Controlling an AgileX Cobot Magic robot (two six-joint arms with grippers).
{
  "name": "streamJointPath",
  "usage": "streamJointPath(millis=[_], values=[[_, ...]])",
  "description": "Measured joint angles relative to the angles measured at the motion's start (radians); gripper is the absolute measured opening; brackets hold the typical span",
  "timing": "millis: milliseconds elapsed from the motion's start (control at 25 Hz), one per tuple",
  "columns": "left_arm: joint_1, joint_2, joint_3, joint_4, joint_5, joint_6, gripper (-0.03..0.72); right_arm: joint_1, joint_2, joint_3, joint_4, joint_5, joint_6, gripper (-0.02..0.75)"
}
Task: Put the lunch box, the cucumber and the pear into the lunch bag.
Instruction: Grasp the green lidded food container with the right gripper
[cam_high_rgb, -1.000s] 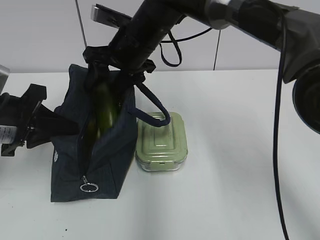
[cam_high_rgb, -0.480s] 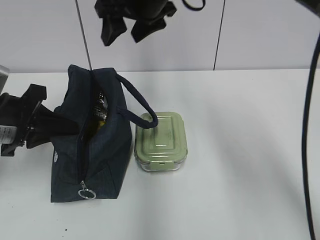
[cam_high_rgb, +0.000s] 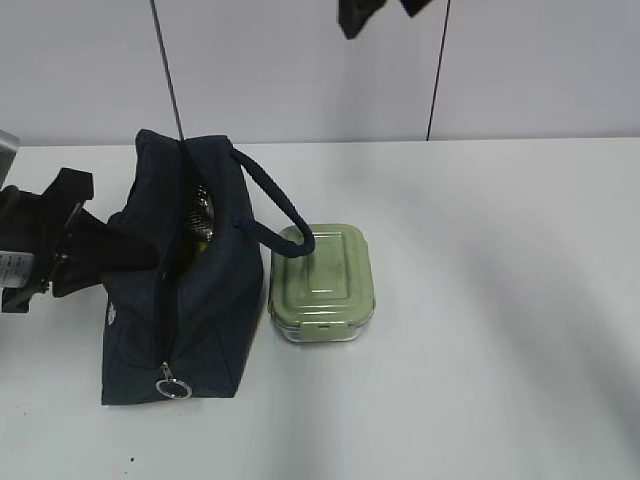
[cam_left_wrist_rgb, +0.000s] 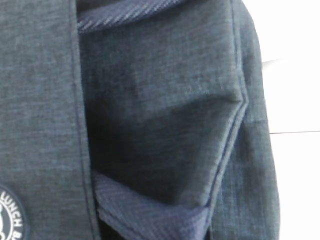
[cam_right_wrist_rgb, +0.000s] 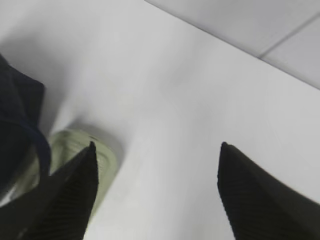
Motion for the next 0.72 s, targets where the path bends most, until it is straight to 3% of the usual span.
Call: streamJointPath(millis=[200, 320, 520, 720], values=[[0.000, 0.000, 0.000, 0.000, -0.001, 0.000, -0.019, -0.091, -0.115, 0.256, -0.010, 0.000, 0.034, 0.575], [0.000, 0.000, 0.000, 0.000, -0.001, 0.000, -0.019, -0.185, -0.132, 0.392, 0.047, 0.000, 0.030, 0.575], [0.000, 0.000, 0.000, 0.000, -0.001, 0.000, -0.019, -0.358, -0.132, 0.547, 0.366, -0.023, -0.151, 0.575], [0.000, 0.000, 0.000, 0.000, -0.001, 0.000, -0.019, -0.476, -0.123, 0.680, 0.676, -0.045, -0.375, 0.575]])
